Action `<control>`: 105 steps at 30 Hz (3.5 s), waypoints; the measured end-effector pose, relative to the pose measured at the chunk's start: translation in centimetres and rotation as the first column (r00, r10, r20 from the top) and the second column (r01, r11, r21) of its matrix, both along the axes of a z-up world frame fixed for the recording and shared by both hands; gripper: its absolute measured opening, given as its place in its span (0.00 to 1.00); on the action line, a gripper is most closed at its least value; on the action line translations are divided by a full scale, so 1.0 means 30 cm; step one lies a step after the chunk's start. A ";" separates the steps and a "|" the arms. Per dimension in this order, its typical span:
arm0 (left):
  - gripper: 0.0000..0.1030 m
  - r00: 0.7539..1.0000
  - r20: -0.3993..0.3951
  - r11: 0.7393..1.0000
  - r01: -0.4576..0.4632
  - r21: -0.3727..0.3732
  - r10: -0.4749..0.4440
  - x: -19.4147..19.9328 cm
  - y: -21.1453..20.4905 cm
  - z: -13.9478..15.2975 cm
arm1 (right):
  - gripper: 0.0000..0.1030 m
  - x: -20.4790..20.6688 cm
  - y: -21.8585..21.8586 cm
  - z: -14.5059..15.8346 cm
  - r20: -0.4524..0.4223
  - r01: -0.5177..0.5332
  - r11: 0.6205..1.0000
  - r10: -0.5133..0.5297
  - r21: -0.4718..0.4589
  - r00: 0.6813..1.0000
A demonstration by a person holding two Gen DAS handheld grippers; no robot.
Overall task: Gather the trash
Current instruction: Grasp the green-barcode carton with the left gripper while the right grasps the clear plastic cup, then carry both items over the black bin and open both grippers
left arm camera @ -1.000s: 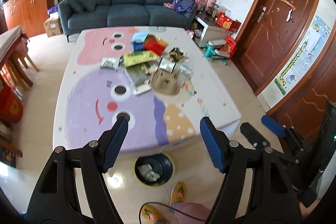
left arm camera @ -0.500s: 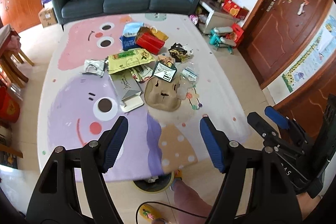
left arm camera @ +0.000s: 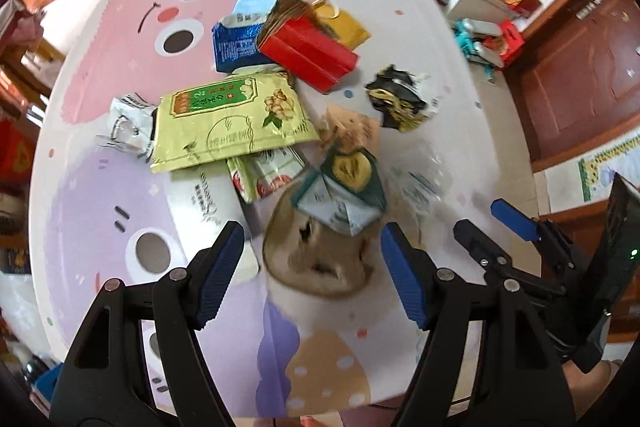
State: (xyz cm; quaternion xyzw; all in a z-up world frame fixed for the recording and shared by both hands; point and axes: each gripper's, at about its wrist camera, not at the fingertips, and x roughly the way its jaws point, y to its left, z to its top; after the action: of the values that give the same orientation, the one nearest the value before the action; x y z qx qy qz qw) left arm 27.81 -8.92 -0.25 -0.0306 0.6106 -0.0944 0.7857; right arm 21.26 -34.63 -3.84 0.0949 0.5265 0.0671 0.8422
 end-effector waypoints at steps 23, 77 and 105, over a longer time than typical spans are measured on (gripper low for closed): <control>0.37 0.991 -0.126 0.996 -0.059 -0.060 0.051 0.221 -0.123 -0.159 | 0.41 0.287 0.048 -0.201 -0.083 -0.201 0.973 0.211 0.112 0.974; 0.33 0.958 0.179 0.960 0.249 -0.131 -0.224 -1.021 0.497 0.201 | 0.33 -1.020 0.637 0.259 0.119 0.081 0.997 -0.078 -0.017 0.990; 0.33 0.987 -0.032 0.986 0.161 0.051 -0.160 -1.192 0.372 -0.798 | 0.34 -1.097 0.650 -0.770 -0.214 -0.039 0.998 0.028 -0.049 0.977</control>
State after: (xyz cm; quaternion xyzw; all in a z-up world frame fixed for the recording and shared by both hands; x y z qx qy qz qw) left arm -7.95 2.25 -24.19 0.0383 0.6243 -0.1405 0.7675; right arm -11.66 -15.13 -26.95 0.0705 0.6168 0.0568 0.7819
